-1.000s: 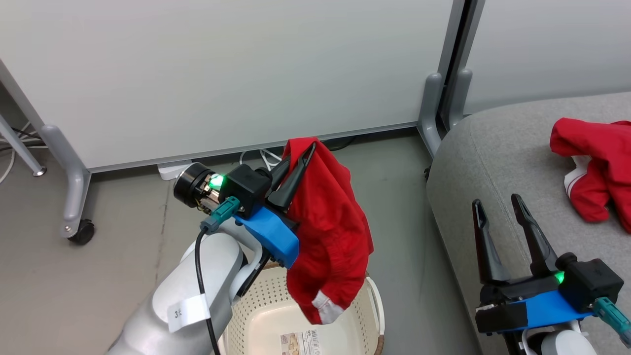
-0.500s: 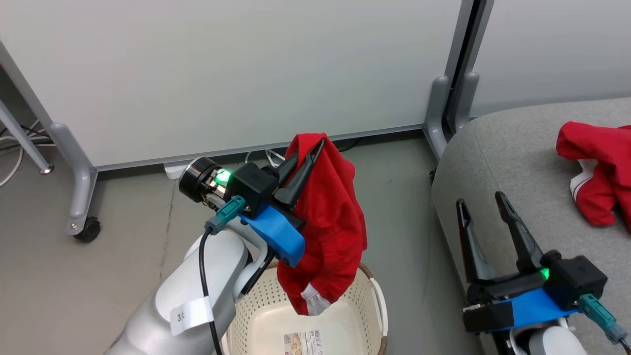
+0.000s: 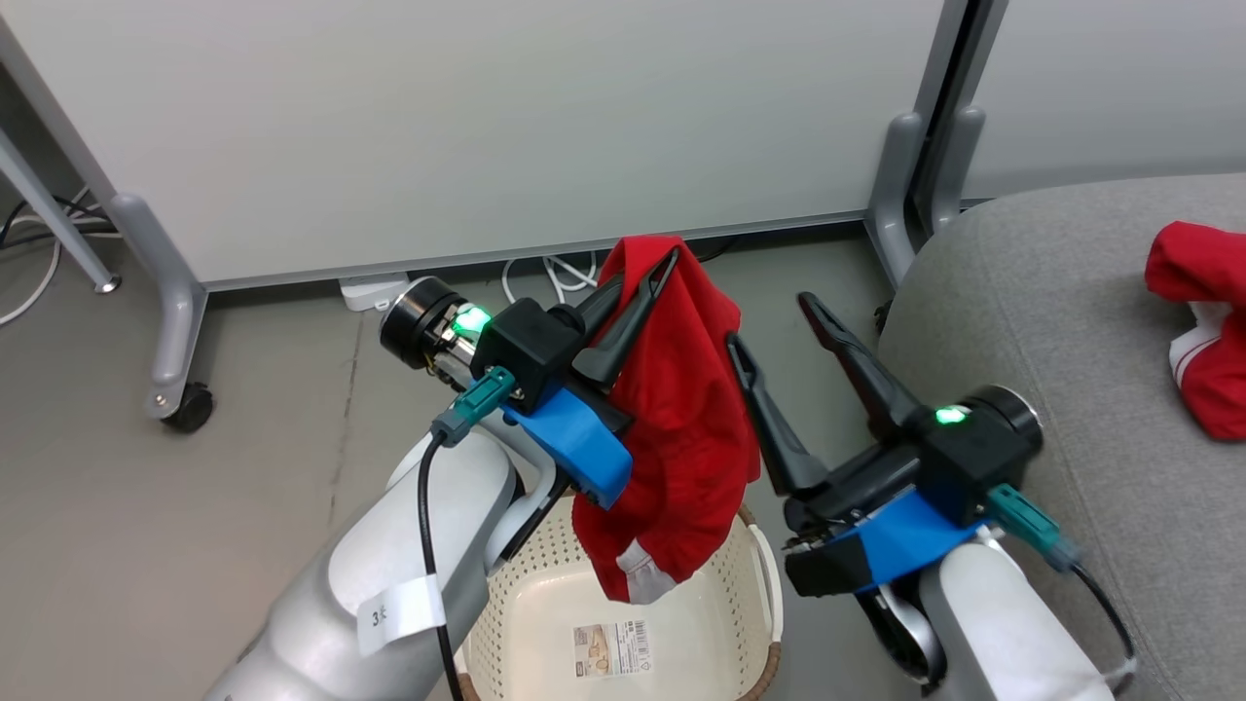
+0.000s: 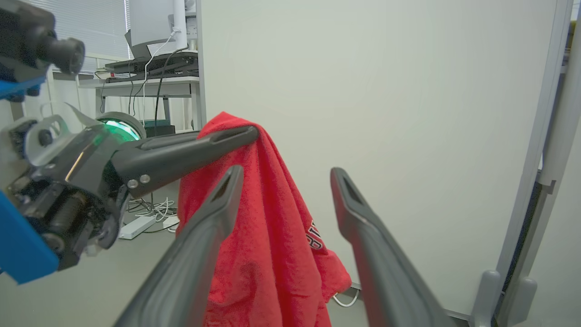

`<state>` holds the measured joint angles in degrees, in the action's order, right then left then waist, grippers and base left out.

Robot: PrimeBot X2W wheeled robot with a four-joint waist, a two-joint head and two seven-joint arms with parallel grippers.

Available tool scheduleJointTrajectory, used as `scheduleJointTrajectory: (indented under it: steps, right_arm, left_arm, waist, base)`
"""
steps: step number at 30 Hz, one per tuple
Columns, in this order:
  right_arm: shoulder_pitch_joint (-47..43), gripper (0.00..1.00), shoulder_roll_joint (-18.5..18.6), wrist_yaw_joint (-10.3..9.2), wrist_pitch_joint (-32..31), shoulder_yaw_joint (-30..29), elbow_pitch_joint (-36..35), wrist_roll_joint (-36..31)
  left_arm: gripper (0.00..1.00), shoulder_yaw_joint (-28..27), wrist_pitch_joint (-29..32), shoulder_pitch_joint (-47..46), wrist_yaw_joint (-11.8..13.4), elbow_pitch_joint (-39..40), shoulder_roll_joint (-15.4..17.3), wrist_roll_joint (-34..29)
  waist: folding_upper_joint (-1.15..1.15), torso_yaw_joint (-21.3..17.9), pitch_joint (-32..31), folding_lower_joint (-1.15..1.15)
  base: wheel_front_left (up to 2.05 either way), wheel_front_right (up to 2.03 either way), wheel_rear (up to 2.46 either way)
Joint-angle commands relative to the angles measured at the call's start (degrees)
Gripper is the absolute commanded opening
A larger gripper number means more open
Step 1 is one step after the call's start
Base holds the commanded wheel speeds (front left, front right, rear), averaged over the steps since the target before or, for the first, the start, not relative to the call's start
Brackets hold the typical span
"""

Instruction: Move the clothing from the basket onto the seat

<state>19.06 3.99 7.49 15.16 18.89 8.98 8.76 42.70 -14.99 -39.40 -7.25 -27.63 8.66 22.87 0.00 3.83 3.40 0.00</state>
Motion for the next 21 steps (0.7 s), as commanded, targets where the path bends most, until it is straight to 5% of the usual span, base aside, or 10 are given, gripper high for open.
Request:
scheduleJointTrajectory:
  steps: [1, 17, 18, 19, 21]
  right_arm:
    - [1.32, 1.00, 0.29, 0.01, -0.02, 0.75, 0.75, 0.10]
    - [12.73, 1.00, -0.73, 0.01, -0.04, 8.28, 22.52, 0.05]
    - [13.24, 0.39, -0.80, 0.01, -0.04, 8.33, 23.48, 0.27]
    - [13.85, 0.00, -0.88, 0.01, -0.03, 8.35, 24.03, 0.39]
    - [14.29, 0.00, -1.01, 0.01, -0.02, 8.43, 24.62, 1.08]
  left_arm:
    - [0.00, -0.08, -0.29, -1.09, -0.19, 0.32, -0.08, -0.26]
    - [0.00, 1.94, -0.29, -4.28, -0.24, 2.54, -2.33, -1.29]
    - [0.00, 2.00, -0.29, -4.46, -0.24, 2.71, -2.40, -1.27]
    - [0.00, 2.08, -0.29, -4.59, -0.24, 2.80, -2.47, -1.20]
    - [0.00, 2.08, -0.29, -4.42, -0.24, 2.83, -2.40, -1.06]
  waist:
    - [0.00, 0.50, 0.51, 0.00]
    - [0.00, 4.32, 5.04, 0.00]
    - [0.00, 4.43, 5.12, 0.00]
    - [0.00, 4.53, 5.20, 0.00]
    - [0.00, 4.58, 5.22, 0.00]
  base:
    - [0.00, 0.00, 0.00]
    - [0.00, 0.00, 0.00]
    - [0.00, 0.00, 0.00]
    - [0.00, 0.00, 0.00]
    - [0.00, 0.00, 0.00]
